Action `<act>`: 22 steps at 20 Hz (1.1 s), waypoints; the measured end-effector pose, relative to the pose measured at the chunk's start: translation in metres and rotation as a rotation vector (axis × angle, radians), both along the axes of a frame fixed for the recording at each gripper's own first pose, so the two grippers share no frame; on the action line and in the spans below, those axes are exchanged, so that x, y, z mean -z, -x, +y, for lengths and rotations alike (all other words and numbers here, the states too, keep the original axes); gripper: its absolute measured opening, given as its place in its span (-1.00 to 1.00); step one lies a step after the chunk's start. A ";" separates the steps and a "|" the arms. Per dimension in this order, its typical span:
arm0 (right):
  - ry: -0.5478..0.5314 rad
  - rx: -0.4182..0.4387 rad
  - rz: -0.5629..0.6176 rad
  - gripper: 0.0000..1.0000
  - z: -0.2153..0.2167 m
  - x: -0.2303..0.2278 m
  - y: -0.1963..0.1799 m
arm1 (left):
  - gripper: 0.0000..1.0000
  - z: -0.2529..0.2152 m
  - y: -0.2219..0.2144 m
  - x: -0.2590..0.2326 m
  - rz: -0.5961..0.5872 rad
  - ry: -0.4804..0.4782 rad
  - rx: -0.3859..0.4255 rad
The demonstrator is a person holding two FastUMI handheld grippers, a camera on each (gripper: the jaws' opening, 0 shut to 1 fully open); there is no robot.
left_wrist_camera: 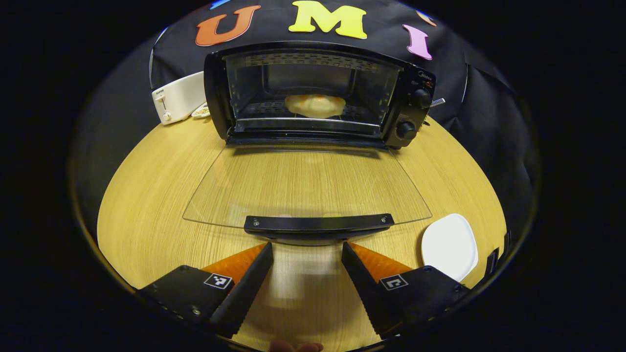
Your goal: Open the electric oven with the left hand, put the food in, and close the electric oven.
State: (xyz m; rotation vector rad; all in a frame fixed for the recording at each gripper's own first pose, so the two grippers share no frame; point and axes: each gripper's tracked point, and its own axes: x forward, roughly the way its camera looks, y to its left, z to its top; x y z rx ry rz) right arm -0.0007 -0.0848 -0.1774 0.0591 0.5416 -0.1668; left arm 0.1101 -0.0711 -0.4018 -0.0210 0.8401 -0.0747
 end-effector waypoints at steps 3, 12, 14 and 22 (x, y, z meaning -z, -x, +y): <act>-0.014 -0.025 -0.016 0.90 0.003 -0.005 -0.010 | 0.87 -0.001 -0.004 -0.024 -0.027 0.021 -0.031; -0.051 -0.138 -0.080 0.89 0.008 -0.023 -0.042 | 0.92 0.000 -0.049 -0.117 -0.239 0.015 -0.035; -0.047 -0.154 -0.106 0.89 0.003 -0.029 -0.049 | 0.90 -0.001 -0.065 -0.140 -0.297 0.025 -0.031; -0.003 -0.219 -0.279 0.91 0.018 -0.084 -0.056 | 0.90 -0.001 -0.056 -0.265 -0.540 0.073 -0.012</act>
